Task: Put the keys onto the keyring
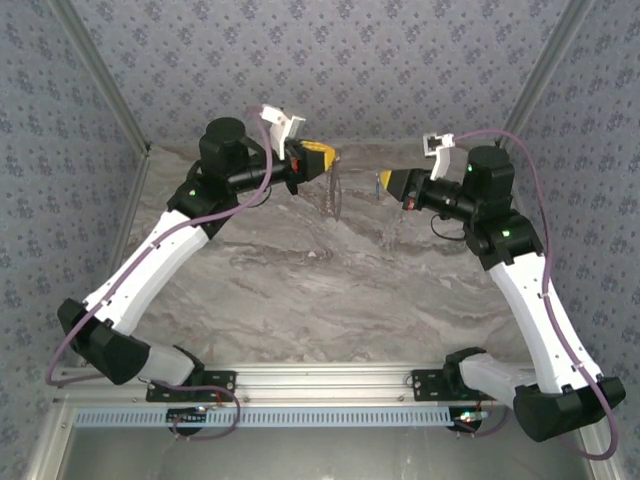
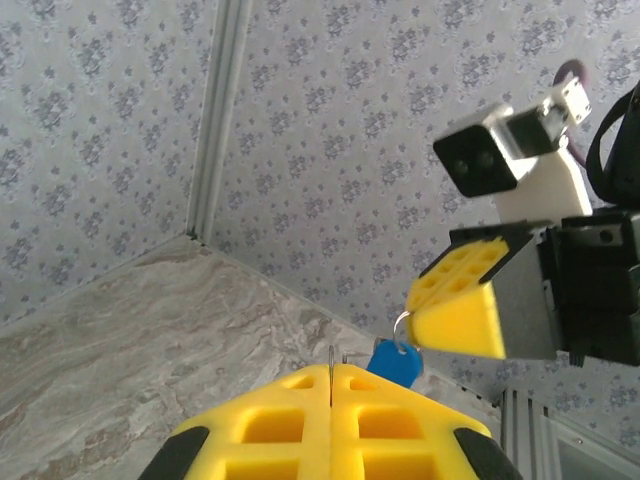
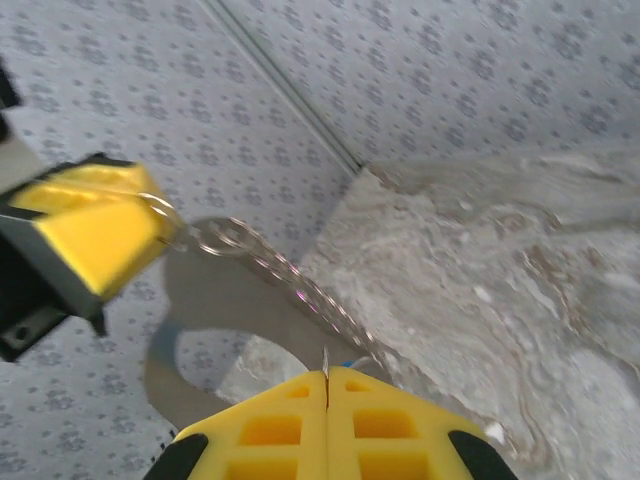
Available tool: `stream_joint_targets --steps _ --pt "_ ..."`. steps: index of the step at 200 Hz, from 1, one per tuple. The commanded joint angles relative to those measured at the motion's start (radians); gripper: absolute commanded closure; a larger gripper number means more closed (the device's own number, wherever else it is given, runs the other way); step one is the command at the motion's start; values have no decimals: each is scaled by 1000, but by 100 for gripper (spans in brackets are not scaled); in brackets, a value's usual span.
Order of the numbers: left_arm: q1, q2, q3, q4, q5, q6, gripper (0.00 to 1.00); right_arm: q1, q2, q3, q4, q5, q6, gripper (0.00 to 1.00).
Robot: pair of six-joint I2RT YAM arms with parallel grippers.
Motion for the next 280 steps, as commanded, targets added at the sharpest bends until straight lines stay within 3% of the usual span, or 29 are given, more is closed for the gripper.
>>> stream_joint_targets --steps 1,89,187,280 --pt "4 23 63 18 70 24 100 -4 21 55 104 -87 55 100" --pt "3 64 129 -6 107 30 100 18 117 110 268 -172 163 100" --pt "3 67 135 -3 113 34 100 80 185 165 264 -194 158 100" --pt "1 62 141 0 134 32 100 72 202 158 249 -165 159 100"
